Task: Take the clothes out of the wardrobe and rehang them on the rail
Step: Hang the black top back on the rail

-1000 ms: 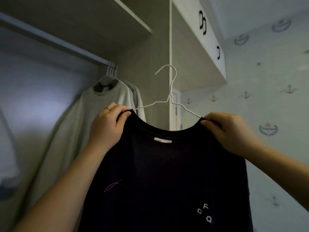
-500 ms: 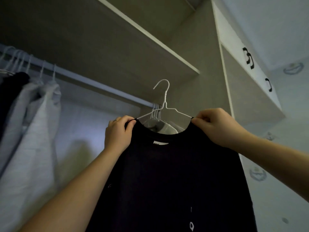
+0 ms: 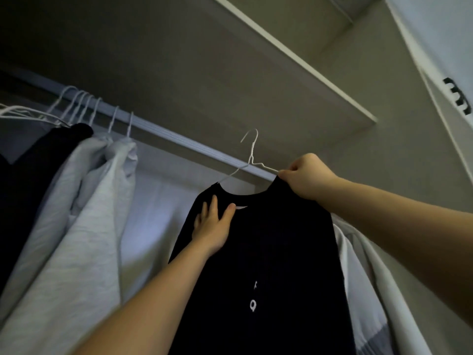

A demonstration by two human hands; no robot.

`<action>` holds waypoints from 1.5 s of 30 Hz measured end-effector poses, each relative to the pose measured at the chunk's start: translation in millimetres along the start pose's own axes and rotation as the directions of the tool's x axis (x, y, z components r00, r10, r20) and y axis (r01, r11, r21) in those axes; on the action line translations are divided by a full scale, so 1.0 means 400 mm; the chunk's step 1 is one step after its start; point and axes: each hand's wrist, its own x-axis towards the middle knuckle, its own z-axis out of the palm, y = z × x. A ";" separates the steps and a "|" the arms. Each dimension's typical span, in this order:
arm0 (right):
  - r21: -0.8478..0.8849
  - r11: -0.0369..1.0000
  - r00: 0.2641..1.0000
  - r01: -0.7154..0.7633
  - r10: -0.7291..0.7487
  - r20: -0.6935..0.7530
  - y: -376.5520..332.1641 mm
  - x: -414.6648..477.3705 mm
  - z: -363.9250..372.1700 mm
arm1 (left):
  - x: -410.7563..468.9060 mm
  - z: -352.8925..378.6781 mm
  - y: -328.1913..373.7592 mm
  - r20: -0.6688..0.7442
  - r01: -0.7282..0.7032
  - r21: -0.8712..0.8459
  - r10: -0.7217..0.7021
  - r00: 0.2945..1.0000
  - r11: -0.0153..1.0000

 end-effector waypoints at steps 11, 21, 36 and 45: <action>0.011 0.995 0.993 -0.094 0.093 0.074 -0.016 0.094 0.151 | 0.057 -0.004 -0.101 0.097 0.024 0.052 -0.029 0.995 0.998; 0.016 0.989 0.981 -0.145 0.142 0.133 0.029 0.091 0.183 | 0.123 0.032 -0.111 0.026 -0.053 -0.019 0.054 0.998 0.998; -0.730 0.444 0.847 0.520 -0.158 0.507 0.138 -0.011 0.129 | 0.191 0.201 -0.070 0.122 -0.135 -0.149 0.154 0.981 0.980; -0.777 0.484 0.871 0.402 0.059 0.487 0.259 0.019 0.126 | 0.242 0.364 -0.039 0.202 -0.114 -0.145 0.142 0.969 0.983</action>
